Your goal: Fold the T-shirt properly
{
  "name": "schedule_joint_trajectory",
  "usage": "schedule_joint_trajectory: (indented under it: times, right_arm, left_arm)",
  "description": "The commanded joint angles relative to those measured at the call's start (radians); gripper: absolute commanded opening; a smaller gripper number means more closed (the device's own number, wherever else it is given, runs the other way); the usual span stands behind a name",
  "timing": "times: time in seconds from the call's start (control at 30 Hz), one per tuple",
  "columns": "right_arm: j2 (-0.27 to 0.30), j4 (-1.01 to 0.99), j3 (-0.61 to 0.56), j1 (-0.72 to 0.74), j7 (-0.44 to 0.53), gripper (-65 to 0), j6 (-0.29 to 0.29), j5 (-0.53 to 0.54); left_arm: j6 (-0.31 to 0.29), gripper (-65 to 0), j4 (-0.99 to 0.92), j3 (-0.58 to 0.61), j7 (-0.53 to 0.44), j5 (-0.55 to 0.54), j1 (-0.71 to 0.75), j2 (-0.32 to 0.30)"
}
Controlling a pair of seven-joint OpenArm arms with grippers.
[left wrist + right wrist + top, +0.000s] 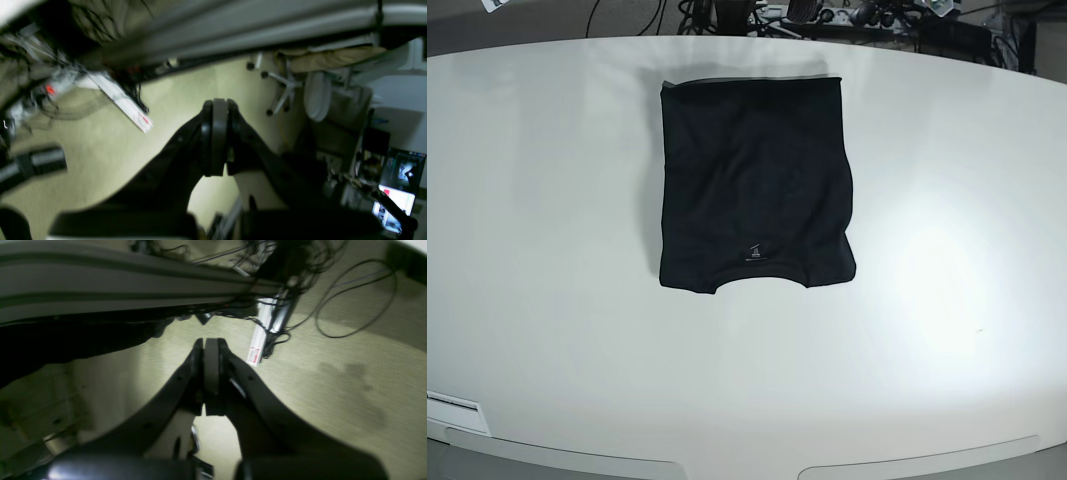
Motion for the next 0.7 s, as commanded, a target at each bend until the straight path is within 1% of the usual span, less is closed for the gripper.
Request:
schedule_joint_trajectory:
  times: [0.0, 0.03, 0.07, 0.13, 0.17, 0.23, 0.3, 0.37, 0.43, 0.53, 0.57, 0.6, 0.67]
  right_arm:
    - [0.003, -0.026, -0.020, -0.016, 0.010, -65.0, 0.001, 0.019]
    - [0.003, -0.069, -0.053, -0.013, 0.024, -65.0, 0.001, 0.019]
    - [0.003, -0.116, -0.089, -0.007, 0.069, -65.0, 0.001, -0.033]
    - [0.007, -0.216, -0.170, 0.019, 0.175, -65.0, 0.001, -0.176]
    - [0.016, -0.266, -0.213, 0.042, 0.221, -65.0, 0.001, -0.251]
    - [0.039, -0.373, -0.304, 0.092, 0.312, -65.0, 0.001, -0.387]
    - [0.064, -0.485, -0.394, 0.149, 0.412, -65.0, 0.001, -0.507]
    - [0.093, -0.600, -0.476, 0.216, 0.521, -65.0, 0.001, -0.627]
    - [0.117, -0.710, -0.549, 0.293, 0.638, -65.0, 0.001, -0.772]
    - [0.122, -0.880, -0.626, 0.409, 0.805, -65.0, 0.001, -1.008]
    - [0.122, -0.938, -0.644, 0.446, 0.852, -65.0, 0.001, -1.069]
    - [0.122, -0.996, -0.661, 0.481, 0.893, -65.0, -0.019, -1.114]
    - [0.122, -1.114, -0.689, 0.547, 0.976, -65.0, -0.109, -1.172]
  left_arm:
    - [-0.009, -65.0, -0.003, 0.020, -0.015, 0.003, 0.016, -0.002]
    - [-0.009, -65.0, -0.048, 0.051, -0.049, 0.039, 0.015, -0.002]
    - [-0.009, -65.0, -0.101, 0.084, -0.104, 0.085, 0.009, -0.005]
    - [-0.009, -65.0, -0.212, 0.156, -0.191, 0.196, -0.031, -0.005]
    - [-0.009, -65.0, -0.272, 0.194, -0.218, 0.251, -0.064, -0.005]
    - [-0.009, -65.0, -0.402, 0.270, -0.266, 0.350, -0.140, -0.005]
    - [0.010, -65.0, -0.545, 0.344, -0.336, 0.439, -0.219, -0.004]
    - [0.014, -65.0, -0.697, 0.410, -0.446, 0.541, -0.308, -0.004]
    - [0.023, -65.0, -0.857, 0.459, -0.575, 0.639, -0.401, -0.002]
    - [0.073, -65.0, -1.106, 0.518, -0.757, 0.784, -0.542, 0.002]
    - [0.090, -65.0, -1.186, 0.534, -0.818, 0.837, -0.587, 0.004]
    - [0.102, -65.0, -1.266, 0.551, -0.885, 0.887, -0.630, 0.005]
    - [0.145, -65.0, -1.425, 0.587, -1.062, 0.978, -0.706, 0.009]
